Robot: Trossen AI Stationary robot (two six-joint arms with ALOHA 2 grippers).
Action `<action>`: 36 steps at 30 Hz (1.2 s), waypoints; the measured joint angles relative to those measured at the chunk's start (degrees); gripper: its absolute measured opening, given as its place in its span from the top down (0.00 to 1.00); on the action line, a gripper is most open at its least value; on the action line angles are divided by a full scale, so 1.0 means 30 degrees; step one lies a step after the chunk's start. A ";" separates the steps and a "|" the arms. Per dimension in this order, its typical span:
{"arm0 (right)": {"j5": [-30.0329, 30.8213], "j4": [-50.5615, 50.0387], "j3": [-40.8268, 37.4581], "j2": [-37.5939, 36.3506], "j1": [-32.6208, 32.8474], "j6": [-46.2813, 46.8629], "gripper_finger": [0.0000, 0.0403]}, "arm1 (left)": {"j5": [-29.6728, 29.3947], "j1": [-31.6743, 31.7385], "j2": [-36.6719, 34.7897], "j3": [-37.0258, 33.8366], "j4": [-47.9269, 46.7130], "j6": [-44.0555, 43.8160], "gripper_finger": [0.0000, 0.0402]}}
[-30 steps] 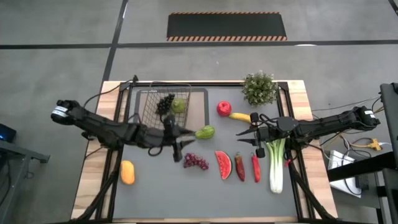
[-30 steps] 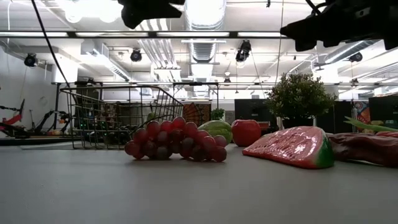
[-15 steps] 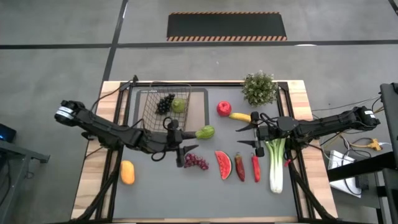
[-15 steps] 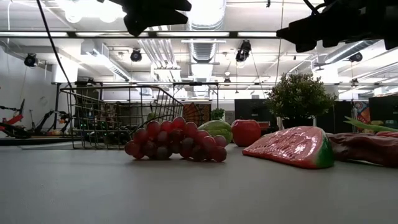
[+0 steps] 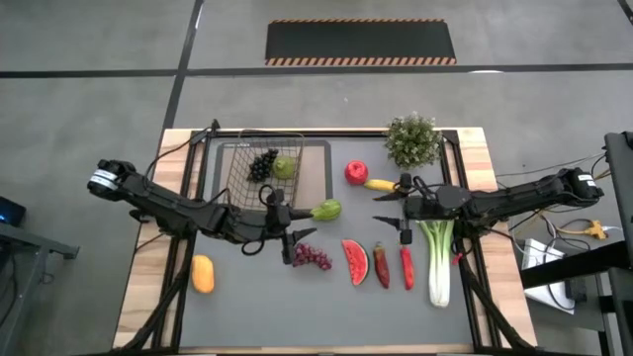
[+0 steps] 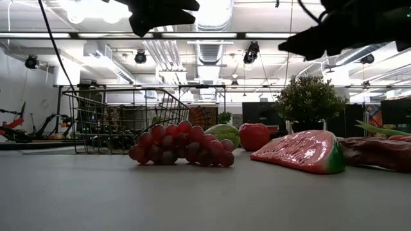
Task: Build produce basket
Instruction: Put the chayote into the wire basket
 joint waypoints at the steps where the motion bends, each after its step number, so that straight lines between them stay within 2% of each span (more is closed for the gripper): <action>1: 0.0000 -0.0007 0.0210 0.0459 0.0007 0.0004 0.46 | -0.0308 0.0000 0.0000 0.0000 -0.0007 0.0035 0.61; 4: 0.0379 0.0030 0.1155 0.2063 0.0022 0.0007 0.46 | -0.1202 0.0000 -0.0196 0.0000 -0.0072 0.0687 0.61; 9: 0.0867 -0.0461 0.3621 0.5084 -0.0272 0.0335 0.46 | -0.1348 -0.0007 -0.1110 -0.0007 -0.0026 0.2039 0.61; 17: 0.0827 -0.8319 0.9560 0.9134 -0.1266 0.0709 0.46 | -0.1392 -0.0015 -0.2933 -0.0276 -0.0428 0.4629 0.61; 24: 0.0821 -1.3234 1.3294 1.2745 -0.2122 0.0291 0.46 | -0.1435 -0.0015 -0.4568 -0.1624 -0.0306 0.4853 0.61; 32: 0.0485 -1.4200 1.5356 1.4731 -0.2173 -0.0281 0.57 | -0.2172 0.0000 -0.6403 -0.2845 -0.0326 0.5068 0.61; 36: 0.0481 -1.5935 1.6756 1.5302 -0.2376 0.0094 0.53 | -0.2485 0.0000 -0.6798 -0.2900 -0.0189 0.5976 0.61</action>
